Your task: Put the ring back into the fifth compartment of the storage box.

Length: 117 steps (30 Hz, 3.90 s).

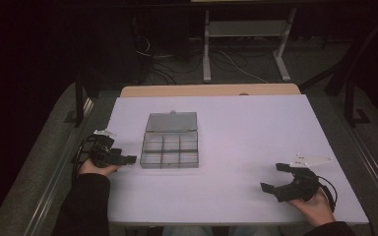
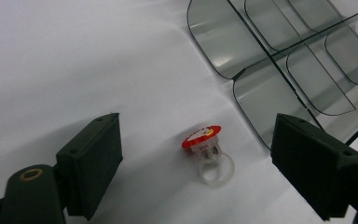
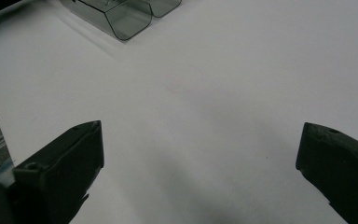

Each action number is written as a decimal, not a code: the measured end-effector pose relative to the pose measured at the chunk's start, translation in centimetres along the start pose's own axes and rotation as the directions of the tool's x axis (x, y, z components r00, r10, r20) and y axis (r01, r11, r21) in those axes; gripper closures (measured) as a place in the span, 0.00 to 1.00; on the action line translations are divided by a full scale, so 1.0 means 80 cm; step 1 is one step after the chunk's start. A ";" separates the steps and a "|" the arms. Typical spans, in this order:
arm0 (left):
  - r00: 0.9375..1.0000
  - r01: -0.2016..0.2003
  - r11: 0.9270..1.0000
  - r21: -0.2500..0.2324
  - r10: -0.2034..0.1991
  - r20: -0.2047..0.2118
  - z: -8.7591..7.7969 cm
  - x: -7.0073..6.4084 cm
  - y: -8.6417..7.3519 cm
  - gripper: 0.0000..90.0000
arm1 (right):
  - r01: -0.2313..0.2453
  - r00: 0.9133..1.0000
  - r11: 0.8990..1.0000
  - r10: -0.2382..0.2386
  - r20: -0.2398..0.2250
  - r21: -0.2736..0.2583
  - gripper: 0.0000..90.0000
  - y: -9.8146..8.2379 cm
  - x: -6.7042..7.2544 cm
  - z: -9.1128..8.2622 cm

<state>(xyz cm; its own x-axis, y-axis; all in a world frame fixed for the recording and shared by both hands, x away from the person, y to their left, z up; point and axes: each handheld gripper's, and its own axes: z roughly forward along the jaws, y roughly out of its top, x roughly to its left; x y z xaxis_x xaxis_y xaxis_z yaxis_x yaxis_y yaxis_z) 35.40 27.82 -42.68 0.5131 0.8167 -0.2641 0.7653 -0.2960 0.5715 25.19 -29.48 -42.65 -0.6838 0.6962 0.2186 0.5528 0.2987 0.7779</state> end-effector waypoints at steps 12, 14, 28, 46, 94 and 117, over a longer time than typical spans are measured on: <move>0.998 -0.056 0.998 0.020 0.056 -0.014 0.003 -0.008 0.000 0.37 | -0.002 1.000 1.000 0.002 0.000 0.004 0.00 -0.001 0.000 0.001; 0.998 -0.065 0.998 0.026 0.066 -0.018 0.004 -0.009 0.000 0.40 | 0.000 1.000 1.000 0.000 -0.001 0.005 0.00 -0.001 -0.001 0.001; 0.993 -0.086 0.996 0.036 0.088 -0.075 0.010 -0.017 -0.003 0.65 | 0.001 1.000 1.000 -0.001 0.004 0.006 0.00 -0.001 -0.001 0.001; 0.993 -0.082 0.996 0.038 0.085 -0.084 0.009 -0.013 -0.003 0.79 | -0.002 1.000 1.000 0.002 0.010 0.005 0.00 -0.001 -0.001 0.000; 0.986 -0.162 0.984 -0.077 0.159 -0.047 -0.044 -0.040 0.042 0.79 | -0.004 1.000 1.000 0.004 0.008 0.000 0.00 -0.001 -0.001 -0.001; 0.967 -0.254 0.964 -0.079 0.254 -0.007 -0.037 -0.080 0.080 0.78 | -0.002 1.000 1.000 0.002 0.009 -0.001 0.00 0.000 -0.001 -0.001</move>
<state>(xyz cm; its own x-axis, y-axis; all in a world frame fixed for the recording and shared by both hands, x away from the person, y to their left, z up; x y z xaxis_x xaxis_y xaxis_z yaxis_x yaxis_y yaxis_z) 35.87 22.13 -35.03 0.6884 0.7177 -0.1049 0.5766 -0.4537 0.6795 25.17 -29.58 -42.65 -0.6786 0.7025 0.2144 0.5534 0.2971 0.7781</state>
